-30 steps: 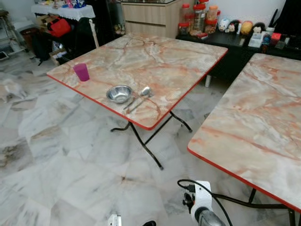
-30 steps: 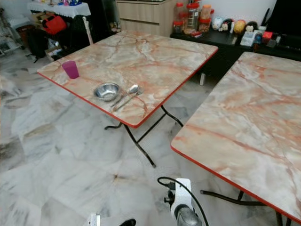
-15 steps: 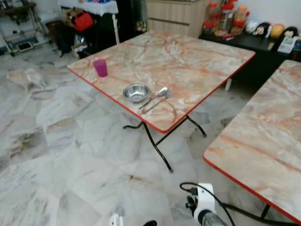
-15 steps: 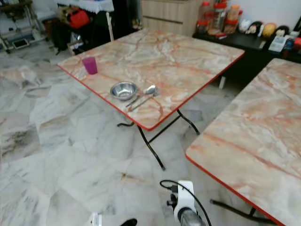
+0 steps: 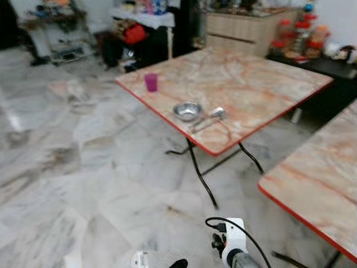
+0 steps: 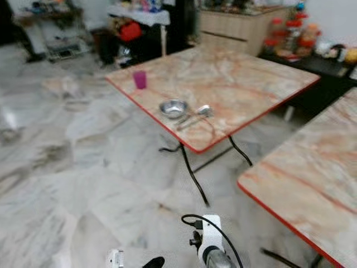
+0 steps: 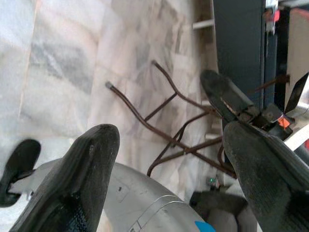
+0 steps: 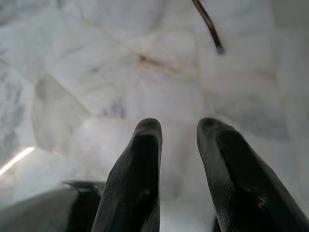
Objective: Setting the table
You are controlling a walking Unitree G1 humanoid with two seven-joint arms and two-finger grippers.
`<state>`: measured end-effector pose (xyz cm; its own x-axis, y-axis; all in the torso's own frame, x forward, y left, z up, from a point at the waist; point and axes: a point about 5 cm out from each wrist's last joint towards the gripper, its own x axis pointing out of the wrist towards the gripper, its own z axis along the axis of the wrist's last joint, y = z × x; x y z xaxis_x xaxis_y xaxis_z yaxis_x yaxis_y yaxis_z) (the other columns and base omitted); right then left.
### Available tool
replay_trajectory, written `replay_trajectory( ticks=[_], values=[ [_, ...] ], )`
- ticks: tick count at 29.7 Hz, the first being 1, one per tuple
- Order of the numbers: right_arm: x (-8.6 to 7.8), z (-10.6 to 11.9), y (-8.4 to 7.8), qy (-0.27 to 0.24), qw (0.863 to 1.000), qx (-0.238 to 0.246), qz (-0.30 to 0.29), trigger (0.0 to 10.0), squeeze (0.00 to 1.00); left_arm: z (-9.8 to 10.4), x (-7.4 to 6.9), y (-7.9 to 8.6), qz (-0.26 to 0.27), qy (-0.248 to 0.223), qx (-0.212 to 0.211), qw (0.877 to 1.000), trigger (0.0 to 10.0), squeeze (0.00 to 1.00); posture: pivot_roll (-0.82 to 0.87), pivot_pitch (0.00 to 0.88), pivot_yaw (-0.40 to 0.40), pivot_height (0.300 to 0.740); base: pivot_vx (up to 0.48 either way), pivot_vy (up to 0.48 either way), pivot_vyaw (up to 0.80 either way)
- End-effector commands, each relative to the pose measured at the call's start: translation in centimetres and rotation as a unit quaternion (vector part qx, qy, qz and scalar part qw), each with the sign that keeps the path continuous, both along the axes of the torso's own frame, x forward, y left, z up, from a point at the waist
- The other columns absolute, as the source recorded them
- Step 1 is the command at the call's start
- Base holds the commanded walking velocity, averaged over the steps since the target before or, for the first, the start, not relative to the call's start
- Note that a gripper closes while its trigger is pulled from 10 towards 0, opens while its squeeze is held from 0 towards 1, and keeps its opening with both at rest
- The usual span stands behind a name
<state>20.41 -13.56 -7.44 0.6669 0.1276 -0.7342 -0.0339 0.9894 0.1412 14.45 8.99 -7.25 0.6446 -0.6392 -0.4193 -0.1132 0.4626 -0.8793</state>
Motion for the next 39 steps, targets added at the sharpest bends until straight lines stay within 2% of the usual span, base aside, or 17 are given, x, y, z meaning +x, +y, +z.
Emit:
replay_trajectory(
  ticks=[1, 6, 8, 11, 12, 15, 22, 26, 32, 34, 36, 39],
  values=[
    [0.2, 0.1, 0.1, -0.001, 1.0, 0.001, 0.001, 10.0, 0.0, 0.9, 3.4, 16.4, 0.158, 0.024, 0.555, 0.816, 10.0, 0.0, 0.09, 0.0, 0.066, 0.74, 0.0, 0.0, 0.0],
    [0.2, 0.1, 0.1, 0.002, 1.0, -0.001, 0.005, 10.0, 0.0, 2.1, 4.8, 17.2, 0.199, -0.003, 0.562, 0.803, 10.0, 0.0, 0.1, 0.0, 0.065, 0.74, 0.0, 0.0, 0.0],
    [0.1, 0.0, 0.1, 0.003, 1.0, -0.001, 0.006, 10.0, 0.0, 2.8, 5.9, 17.3, 0.201, -0.023, 0.565, 0.8, 10.0, 0.0, 0.1, 0.0, 0.062, 0.74, 0.0, 0.0, 0.0],
    [0.1, 0.0, 0.1, 0.004, 1.0, -0.001, 0.005, 10.0, 0.0, 3.6, 7.2, 17.1, 0.198, -0.051, 0.565, 0.799, 10.0, 0.0, 0.1, 0.0, 0.065, 0.74, 0.0, 0.0, 0.0],
    [0.2, 0.1, 0.1, 0.003, 1.0, 0.0, 0.004, 10.0, 0.0, 4.2, 8.0, 17.0, 0.202, -0.065, 0.56, 0.801, 10.0, 0.0, 0.09, 0.0, 0.069, 0.74, 0.304, 0.0, 0.0],
    [0.3, 0.1, 0.2, 0.001, 1.0, 0.002, 0.003, 10.0, 0.0, 4.4, 8.4, 17.0, 0.202, -0.067, 0.559, 0.802, 10.0, 0.0, 0.09, 0.0, 0.075, 0.74, 0.329, 0.0, 0.0],
    [0.2, 0.1, 0.5, 0.001, 1.0, 0.005, -0.001, 10.0, 0.0, 3.5, 7.2, 16.9, 0.192, -0.044, 0.554, 0.809, 10.0, 0.0, 0.08, 0.0, 0.089, 0.74, 0.449, 0.0, 0.0],
    [0.0, 0.0, 0.4, 0.004, 1.0, 0.003, -0.001, 10.0, 0.0, 2.5, 5.7, 17.0, 0.182, -0.022, 0.557, 0.81, 10.0, 0.0, 0.08, 0.0, 0.089, 0.74, 0.472, 0.0, 0.0],
    [-0.1, -0.1, 0.1, 0.003, 1.0, -0.004, 0.005, 10.0, 0.0, 2.0, 5.0, 16.7, 0.174, -0.009, 0.557, 0.812, 10.0, 0.0, 0.09, 0.0, 0.086, 0.74, 0.472, 0.0, 0.24],
    [-0.1, -0.1, 0.0, 0.003, 1.0, -0.001, -0.001, 10.0, 0.0, 1.9, 4.9, 16.4, 0.172, -0.008, 0.578, 0.798, 10.0, 0.0, 0.09, 0.0, 0.086, 0.74, 0.472, 0.0, 0.8],
    [0.0, 0.0, -0.1, 0.002, 1.0, 0.0, -0.003, 10.0, 0.0, 1.8, 4.8, 16.2, 0.172, -0.003, 0.589, 0.79, 10.0, 0.0, 0.09, 0.0, 0.085, 0.74, 0.472, 0.0, 0.68],
    [0.1, 0.0, 0.0, 0.003, 1.0, 0.002, -0.006, 10.0, 0.0, 1.8, 4.8, 16.2, 0.172, -0.001, 0.59, 0.789, 10.0, 0.0, 0.09, 0.0, 0.083, 0.74, 0.471, 0.0, 0.38]
  ],
)
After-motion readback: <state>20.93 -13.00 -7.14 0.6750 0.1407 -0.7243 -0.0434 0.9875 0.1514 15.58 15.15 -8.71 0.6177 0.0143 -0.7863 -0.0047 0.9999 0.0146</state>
